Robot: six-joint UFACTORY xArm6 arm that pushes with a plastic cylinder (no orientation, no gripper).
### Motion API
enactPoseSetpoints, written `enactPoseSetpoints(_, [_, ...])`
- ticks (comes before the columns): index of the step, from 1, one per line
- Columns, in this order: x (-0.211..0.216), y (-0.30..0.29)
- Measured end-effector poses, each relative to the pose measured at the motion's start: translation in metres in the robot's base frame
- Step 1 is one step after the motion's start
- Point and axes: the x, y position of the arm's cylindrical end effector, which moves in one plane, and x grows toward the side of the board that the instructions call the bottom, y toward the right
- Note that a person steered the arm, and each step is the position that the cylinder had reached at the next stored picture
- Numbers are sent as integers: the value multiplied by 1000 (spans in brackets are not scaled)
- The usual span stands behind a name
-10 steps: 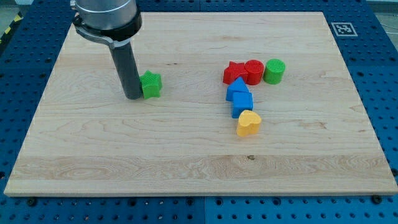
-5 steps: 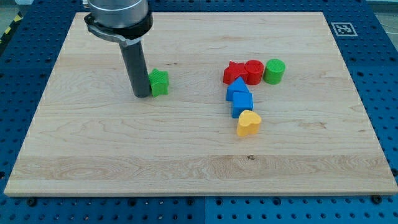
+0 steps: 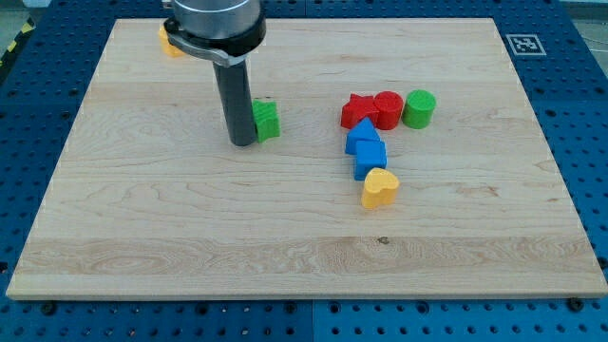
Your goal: Place the green star left to the red star
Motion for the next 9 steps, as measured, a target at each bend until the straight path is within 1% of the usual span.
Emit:
enactPoseSetpoints(1, [-1, 15])
enactPoseSetpoints(2, [-5, 15])
enactPoseSetpoints(3, [-7, 2])
enactPoseSetpoints(7, [-8, 1])
enactPoseSetpoints(8, [-9, -18])
enactPoseSetpoints(9, [-25, -18])
